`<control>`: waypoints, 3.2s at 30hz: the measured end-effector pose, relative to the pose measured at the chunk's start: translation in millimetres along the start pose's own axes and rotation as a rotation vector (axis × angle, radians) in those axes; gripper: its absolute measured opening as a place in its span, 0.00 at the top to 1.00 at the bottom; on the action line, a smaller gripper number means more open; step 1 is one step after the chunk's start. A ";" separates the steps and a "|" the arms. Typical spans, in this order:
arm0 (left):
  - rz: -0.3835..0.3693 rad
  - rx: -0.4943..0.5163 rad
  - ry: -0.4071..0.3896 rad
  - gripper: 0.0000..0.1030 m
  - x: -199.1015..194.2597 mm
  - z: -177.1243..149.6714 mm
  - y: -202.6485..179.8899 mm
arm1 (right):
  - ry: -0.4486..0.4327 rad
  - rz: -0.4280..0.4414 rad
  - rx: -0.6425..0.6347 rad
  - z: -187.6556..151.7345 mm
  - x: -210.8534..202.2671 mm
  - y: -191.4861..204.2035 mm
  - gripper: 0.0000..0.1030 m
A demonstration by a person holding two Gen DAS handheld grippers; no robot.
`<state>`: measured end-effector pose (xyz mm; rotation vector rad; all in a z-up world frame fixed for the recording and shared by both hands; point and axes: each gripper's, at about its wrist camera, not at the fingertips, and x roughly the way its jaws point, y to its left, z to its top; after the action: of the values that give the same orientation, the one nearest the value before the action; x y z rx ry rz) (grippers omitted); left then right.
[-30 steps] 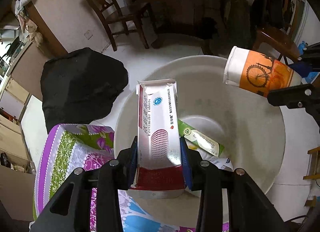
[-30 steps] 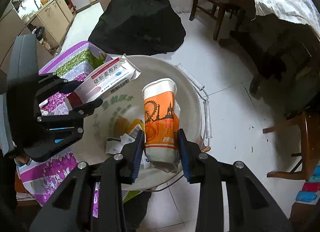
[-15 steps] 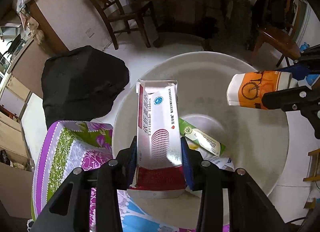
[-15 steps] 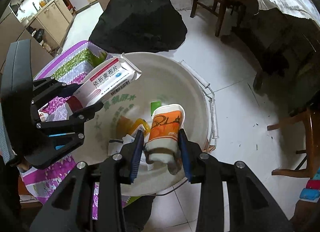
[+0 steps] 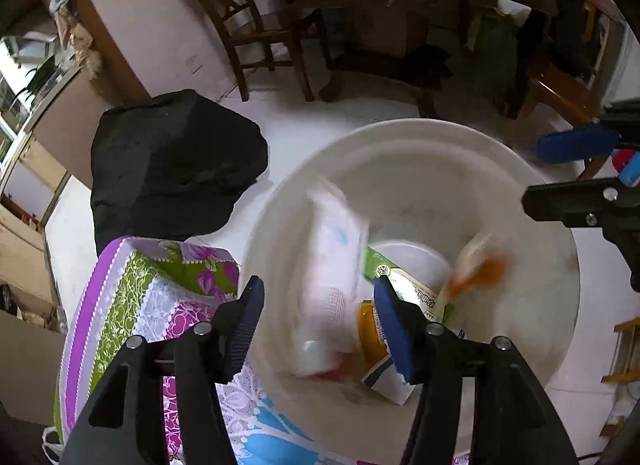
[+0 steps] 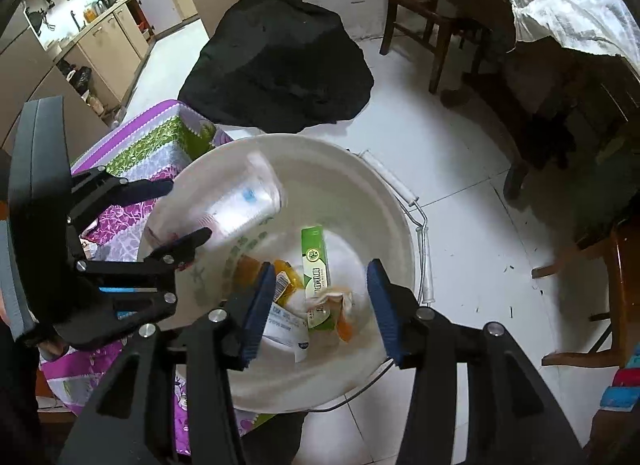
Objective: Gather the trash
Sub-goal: 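Open both tools to drop the orange cup and white box into the bucket, then move both open tools back over the table, then grasp the bread bag with the right tool while the left tool grasps the black Face tissue pack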
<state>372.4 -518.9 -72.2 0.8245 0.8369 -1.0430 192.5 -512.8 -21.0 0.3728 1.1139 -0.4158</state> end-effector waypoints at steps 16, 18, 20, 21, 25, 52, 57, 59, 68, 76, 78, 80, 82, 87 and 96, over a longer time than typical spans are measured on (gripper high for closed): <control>0.012 0.012 -0.021 0.44 -6.4 -2.8 -5.2 | 0.025 -0.021 -0.030 -5.7 3.8 10.5 0.56; 0.011 0.010 -0.020 0.44 -5.5 -4.1 -4.2 | 0.034 -0.024 -0.032 -6.2 5.6 10.9 0.56; 0.016 0.010 -0.018 0.44 -5.3 -6.1 -3.5 | 0.041 -0.030 -0.036 -7.2 7.3 11.2 0.56; 0.017 0.009 -0.016 0.44 -5.1 -7.3 -3.2 | 0.044 -0.031 -0.037 -7.4 8.2 11.1 0.56; 0.018 -0.014 -0.017 0.43 -6.8 -11.7 -0.2 | 0.064 -0.039 -0.045 -8.7 11.7 12.9 0.56; 0.277 -0.346 -0.150 0.33 -96.7 -214.5 67.9 | -0.098 0.028 -0.397 -71.2 5.0 167.7 0.49; 0.319 -0.440 -0.143 0.32 -114.7 -269.6 87.3 | -0.112 0.083 -0.479 -96.9 14.8 205.5 0.45; 0.320 -0.496 -0.125 0.32 -120.5 -295.3 98.9 | -0.105 0.113 -0.487 -104.9 20.9 215.7 0.44; 0.355 -0.650 -0.080 0.32 -146.6 -417.4 116.9 | -0.107 0.277 -0.461 -139.3 46.0 253.4 0.43; 0.398 -0.796 -0.121 0.32 -184.3 -519.3 126.9 | -0.143 0.351 -0.468 -162.7 59.8 278.2 0.37; 0.401 -0.818 -0.145 0.32 -193.4 -532.0 131.2 | -0.158 0.344 -0.481 -163.8 62.6 283.0 0.34; 0.378 -0.803 -0.165 0.32 -199.0 -540.2 132.1 | -0.167 0.332 -0.483 -163.4 66.0 286.2 0.33; 0.357 -0.743 -0.186 0.30 -200.9 -536.1 127.6 | -0.161 0.338 -0.476 -162.8 69.2 288.2 0.33; 0.299 -0.509 -0.231 0.26 -181.6 -502.7 111.8 | -0.151 0.345 -0.475 -162.6 73.2 292.0 0.30; 0.228 -0.312 -0.194 0.26 -141.5 -478.8 120.1 | -0.174 0.366 -0.607 -129.7 80.5 296.1 0.17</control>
<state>358.5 -9.8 -137.9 0.5302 0.6999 -0.7531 269.6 -204.8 -122.1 -0.0028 0.9238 0.2146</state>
